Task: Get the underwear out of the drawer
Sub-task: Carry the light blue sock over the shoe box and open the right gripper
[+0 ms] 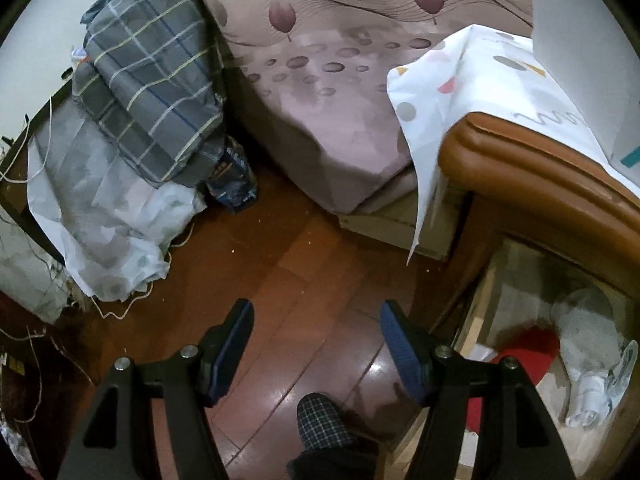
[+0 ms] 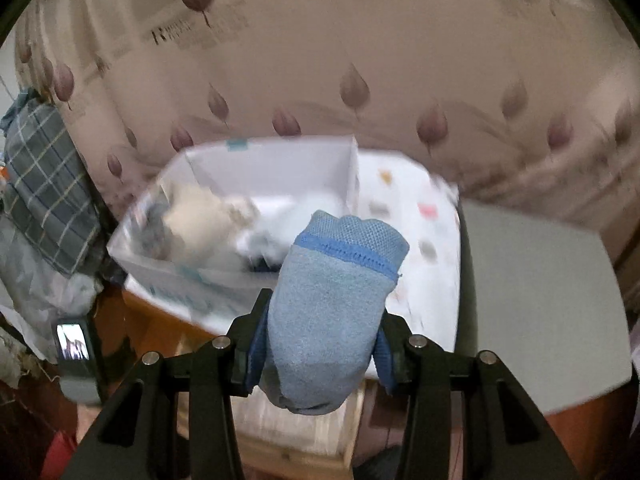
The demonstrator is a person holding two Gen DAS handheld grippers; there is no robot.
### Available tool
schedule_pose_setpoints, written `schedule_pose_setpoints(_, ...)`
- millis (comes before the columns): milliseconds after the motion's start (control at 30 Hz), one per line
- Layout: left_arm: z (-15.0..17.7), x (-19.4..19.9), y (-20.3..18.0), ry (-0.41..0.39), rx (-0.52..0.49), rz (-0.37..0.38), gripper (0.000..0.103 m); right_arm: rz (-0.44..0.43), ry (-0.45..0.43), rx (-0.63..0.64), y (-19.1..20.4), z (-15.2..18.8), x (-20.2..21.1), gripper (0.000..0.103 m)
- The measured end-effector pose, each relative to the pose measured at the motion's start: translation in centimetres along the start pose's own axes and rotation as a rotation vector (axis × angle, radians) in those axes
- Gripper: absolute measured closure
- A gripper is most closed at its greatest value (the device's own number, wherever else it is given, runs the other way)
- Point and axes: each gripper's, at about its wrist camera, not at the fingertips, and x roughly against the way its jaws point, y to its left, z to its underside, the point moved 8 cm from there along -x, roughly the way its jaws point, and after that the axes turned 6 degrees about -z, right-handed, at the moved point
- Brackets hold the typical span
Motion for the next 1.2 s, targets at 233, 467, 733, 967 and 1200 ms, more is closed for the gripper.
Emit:
schedule_pose_setpoints(233, 0.2, -0.7, 0.5, 0.041, 0.026, 0.021, 0.036, 0.026, 0.062, 0.080, 4.0, -4.4, -5.8, 0.061)
schedule_pose_setpoints(467, 0.2, -0.4, 0.0, 0.025, -0.002, 0.035, 0.036, 0.064, 0.220, 0.086, 5.3, -2.8, -13.1, 0.061)
schedule_pose_setpoints(733, 0.3, 0.0, -1.1, 0.018, -0.035, 0.062, 0.036, 0.076, 0.310, 0.052, 4.7, -0.1, -15.9, 0.058)
schedule_pose_setpoints(967, 0.5, -0.5, -1.1, 0.055, -0.017, 0.094, 0.036, 0.092, 0.317, 0.072, 4.3, 0.5, -16.0, 0.047)
schedule_pose_setpoints(1200, 0.8, -0.5, -1.6, 0.068, -0.026, 0.120, 0.036, 0.112, 0.260, 0.115, 5.0, -0.7, -13.8, 0.027)
